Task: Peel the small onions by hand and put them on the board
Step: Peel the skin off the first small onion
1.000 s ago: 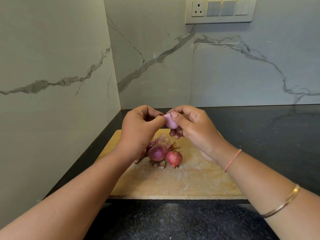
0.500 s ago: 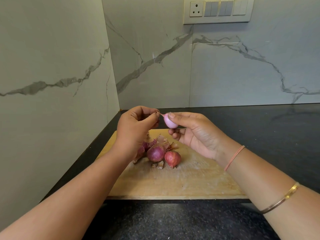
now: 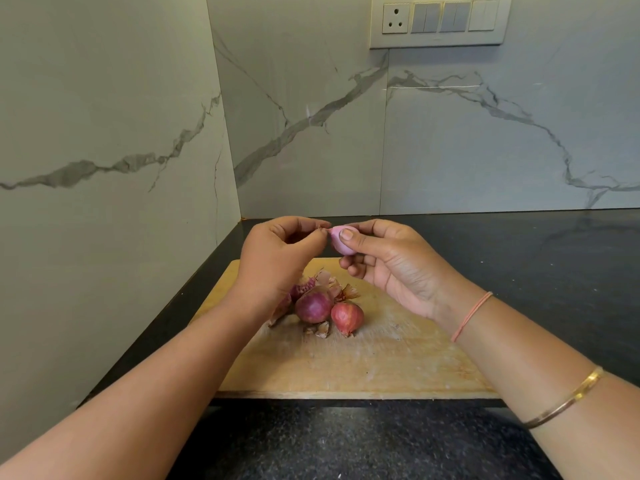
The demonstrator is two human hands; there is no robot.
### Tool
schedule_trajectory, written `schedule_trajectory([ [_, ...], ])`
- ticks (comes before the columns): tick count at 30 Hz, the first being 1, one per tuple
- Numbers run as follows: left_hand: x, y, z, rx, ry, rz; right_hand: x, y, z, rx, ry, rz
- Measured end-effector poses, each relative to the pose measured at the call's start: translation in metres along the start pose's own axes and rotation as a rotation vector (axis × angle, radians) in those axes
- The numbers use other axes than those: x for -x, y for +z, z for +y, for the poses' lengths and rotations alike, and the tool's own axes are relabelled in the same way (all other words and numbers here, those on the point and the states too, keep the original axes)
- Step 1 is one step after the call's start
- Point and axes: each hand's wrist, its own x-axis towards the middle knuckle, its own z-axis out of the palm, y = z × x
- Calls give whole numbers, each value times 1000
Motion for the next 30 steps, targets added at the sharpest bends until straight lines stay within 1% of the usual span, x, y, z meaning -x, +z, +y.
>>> schedule_trajectory([
  [5, 1, -1, 0, -231, 126, 12, 0, 0, 2, 111, -23, 18],
  [8, -1, -2, -1, -268, 139, 16, 0, 2, 3, 187, -52, 23],
  [10, -2, -1, 0, -150, 72, 21, 0, 3, 3, 181, -59, 20],
  [14, -4, 3, 3, 261, -162, 3, 1, 4, 0, 95, -43, -23],
  [16, -9, 0, 1, 386, -251, 48, 1, 4, -1, 23, -38, -57],
  [18, -14, -5, -3, 441, -281, 90, 1, 4, -2, -14, -40, -81],
  [19, -16, -7, -5, 404, -271, 102, 1, 3, -2, -9, -45, -82],
  [21, -16, -8, -8, 231, -231, 117, 0, 1, -1, 44, -58, -59],
  [23, -16, -8, -11, 54, -186, 128, -2, -3, 0, 116, -65, -5],
  [25, -17, -11, -11, -74, -148, 129, -4, -8, 0, 190, -57, 65],
  [27, -18, -15, -12, -177, -112, 115, -7, -13, 0, 274, -27, 123],
  [30, -18, -18, -14, -341, -33, 98, -8, -19, 1, 392, 50, 133],
])
